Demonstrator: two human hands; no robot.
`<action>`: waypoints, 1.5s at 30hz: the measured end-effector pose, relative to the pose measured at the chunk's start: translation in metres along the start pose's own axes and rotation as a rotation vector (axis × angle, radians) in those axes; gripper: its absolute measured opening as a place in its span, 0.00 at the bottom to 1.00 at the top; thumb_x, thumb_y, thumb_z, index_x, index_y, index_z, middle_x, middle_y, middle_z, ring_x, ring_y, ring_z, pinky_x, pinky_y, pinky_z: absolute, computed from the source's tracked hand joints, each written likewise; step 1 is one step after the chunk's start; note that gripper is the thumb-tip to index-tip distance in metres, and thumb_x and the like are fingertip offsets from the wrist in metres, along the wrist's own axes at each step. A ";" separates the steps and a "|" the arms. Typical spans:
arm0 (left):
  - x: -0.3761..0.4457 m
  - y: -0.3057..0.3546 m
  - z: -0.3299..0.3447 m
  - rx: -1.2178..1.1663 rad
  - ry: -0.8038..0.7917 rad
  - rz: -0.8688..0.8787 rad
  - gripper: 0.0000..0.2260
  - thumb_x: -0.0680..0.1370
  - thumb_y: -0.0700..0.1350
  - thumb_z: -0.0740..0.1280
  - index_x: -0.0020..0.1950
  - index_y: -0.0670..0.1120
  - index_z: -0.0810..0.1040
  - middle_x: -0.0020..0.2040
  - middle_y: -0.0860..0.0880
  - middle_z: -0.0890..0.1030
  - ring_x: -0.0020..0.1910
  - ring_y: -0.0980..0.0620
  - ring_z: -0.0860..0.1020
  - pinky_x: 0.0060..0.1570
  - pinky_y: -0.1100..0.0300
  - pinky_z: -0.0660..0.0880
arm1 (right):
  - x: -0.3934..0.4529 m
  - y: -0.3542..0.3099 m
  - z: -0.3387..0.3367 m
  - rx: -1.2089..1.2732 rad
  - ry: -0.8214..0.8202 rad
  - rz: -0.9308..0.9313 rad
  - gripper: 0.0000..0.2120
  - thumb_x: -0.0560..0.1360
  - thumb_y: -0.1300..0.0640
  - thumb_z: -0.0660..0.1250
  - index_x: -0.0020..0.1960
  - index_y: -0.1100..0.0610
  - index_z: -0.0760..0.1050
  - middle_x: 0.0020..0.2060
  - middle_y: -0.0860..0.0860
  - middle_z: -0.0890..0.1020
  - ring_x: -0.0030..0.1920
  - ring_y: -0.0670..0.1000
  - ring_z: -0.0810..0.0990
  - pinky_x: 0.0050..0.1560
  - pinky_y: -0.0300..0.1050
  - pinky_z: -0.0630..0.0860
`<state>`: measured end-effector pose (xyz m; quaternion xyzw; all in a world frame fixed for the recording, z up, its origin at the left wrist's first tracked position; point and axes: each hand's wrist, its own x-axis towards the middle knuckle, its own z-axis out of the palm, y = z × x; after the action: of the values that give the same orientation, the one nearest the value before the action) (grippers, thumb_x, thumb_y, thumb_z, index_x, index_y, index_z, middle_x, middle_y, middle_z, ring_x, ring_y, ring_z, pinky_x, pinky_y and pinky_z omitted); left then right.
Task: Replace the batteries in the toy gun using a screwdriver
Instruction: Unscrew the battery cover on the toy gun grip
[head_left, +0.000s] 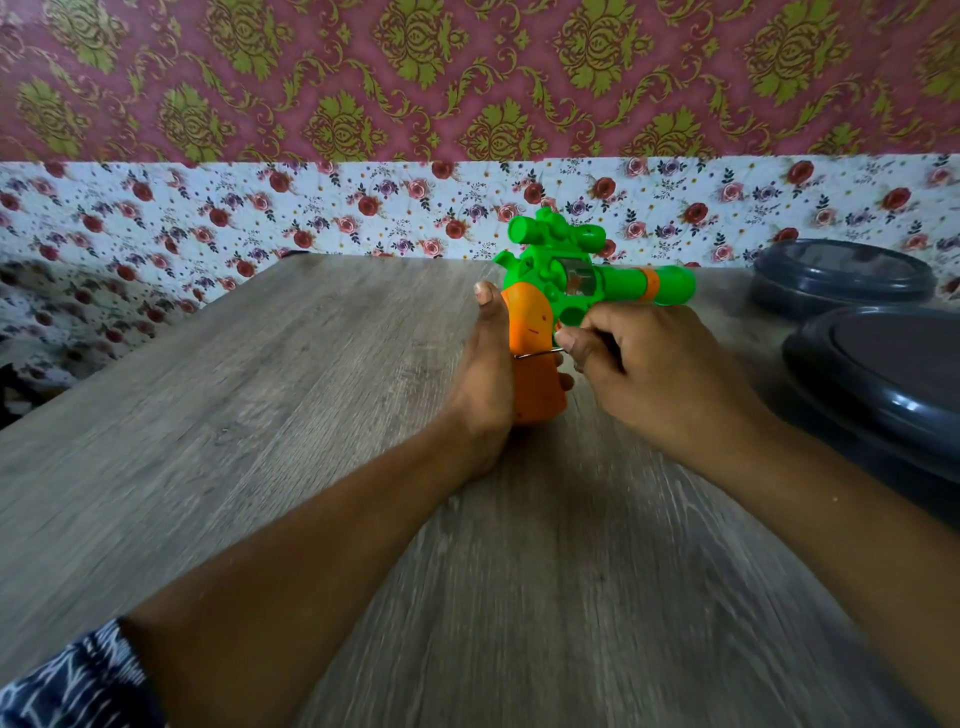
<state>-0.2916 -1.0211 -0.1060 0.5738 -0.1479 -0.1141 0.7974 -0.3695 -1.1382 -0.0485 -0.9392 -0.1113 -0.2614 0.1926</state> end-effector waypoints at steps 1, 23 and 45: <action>0.000 -0.001 -0.001 0.009 -0.005 -0.002 0.42 0.67 0.72 0.47 0.71 0.48 0.67 0.60 0.36 0.78 0.57 0.36 0.78 0.50 0.46 0.80 | 0.001 0.000 0.000 0.051 -0.002 0.010 0.14 0.76 0.48 0.61 0.35 0.54 0.70 0.27 0.50 0.72 0.29 0.49 0.70 0.30 0.43 0.64; 0.001 0.000 0.000 0.006 0.008 -0.002 0.47 0.62 0.77 0.52 0.73 0.50 0.65 0.61 0.36 0.78 0.58 0.37 0.79 0.56 0.38 0.75 | 0.002 -0.003 -0.002 0.247 -0.029 0.044 0.06 0.75 0.55 0.64 0.42 0.56 0.69 0.31 0.51 0.79 0.33 0.46 0.76 0.37 0.41 0.73; -0.009 0.006 0.007 0.183 0.063 0.092 0.46 0.64 0.78 0.50 0.63 0.42 0.75 0.59 0.39 0.79 0.61 0.41 0.77 0.64 0.38 0.70 | -0.003 -0.006 0.003 0.209 -0.032 -0.053 0.08 0.68 0.60 0.70 0.39 0.49 0.73 0.36 0.48 0.81 0.40 0.51 0.80 0.43 0.51 0.76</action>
<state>-0.3020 -1.0219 -0.0990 0.6402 -0.1590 -0.0451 0.7502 -0.3725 -1.1316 -0.0508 -0.9148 -0.1659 -0.2382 0.2809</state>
